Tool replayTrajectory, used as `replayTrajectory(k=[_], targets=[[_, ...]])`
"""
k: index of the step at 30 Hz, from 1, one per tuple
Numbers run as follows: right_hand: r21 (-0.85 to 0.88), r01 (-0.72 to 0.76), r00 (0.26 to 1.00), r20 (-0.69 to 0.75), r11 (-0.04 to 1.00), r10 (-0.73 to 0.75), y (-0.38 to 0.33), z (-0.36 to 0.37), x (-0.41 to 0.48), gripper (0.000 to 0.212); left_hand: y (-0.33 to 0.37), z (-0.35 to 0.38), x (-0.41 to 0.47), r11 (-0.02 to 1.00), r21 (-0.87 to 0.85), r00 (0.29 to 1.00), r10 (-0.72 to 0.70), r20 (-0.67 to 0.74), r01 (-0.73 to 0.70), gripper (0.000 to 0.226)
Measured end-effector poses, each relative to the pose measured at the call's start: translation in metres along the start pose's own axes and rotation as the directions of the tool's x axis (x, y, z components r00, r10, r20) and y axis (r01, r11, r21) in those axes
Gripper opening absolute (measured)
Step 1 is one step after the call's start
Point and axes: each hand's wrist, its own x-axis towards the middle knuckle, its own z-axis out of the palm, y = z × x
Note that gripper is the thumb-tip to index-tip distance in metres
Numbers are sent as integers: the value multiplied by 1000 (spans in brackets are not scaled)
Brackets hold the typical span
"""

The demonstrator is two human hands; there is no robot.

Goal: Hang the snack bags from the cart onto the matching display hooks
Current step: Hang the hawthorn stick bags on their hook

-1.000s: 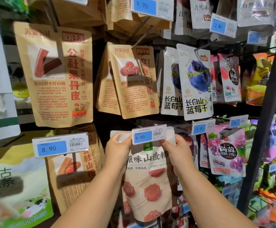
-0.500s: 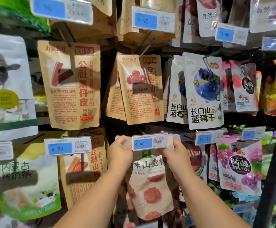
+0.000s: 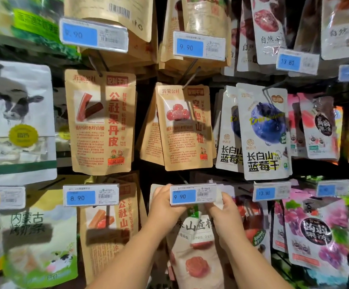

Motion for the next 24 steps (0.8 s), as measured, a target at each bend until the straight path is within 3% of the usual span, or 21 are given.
replayTrajectory(k=[8,24], targets=[[10,-4,1000,15,1000,3,1,-3,3,28,3,-2,-1,981,-182,998,-68,-7,65,41],[-41,-14,1000,27,999,15,-1,-3,3,28,9,-3,-2,912,-341,974,-211,88,228,29]])
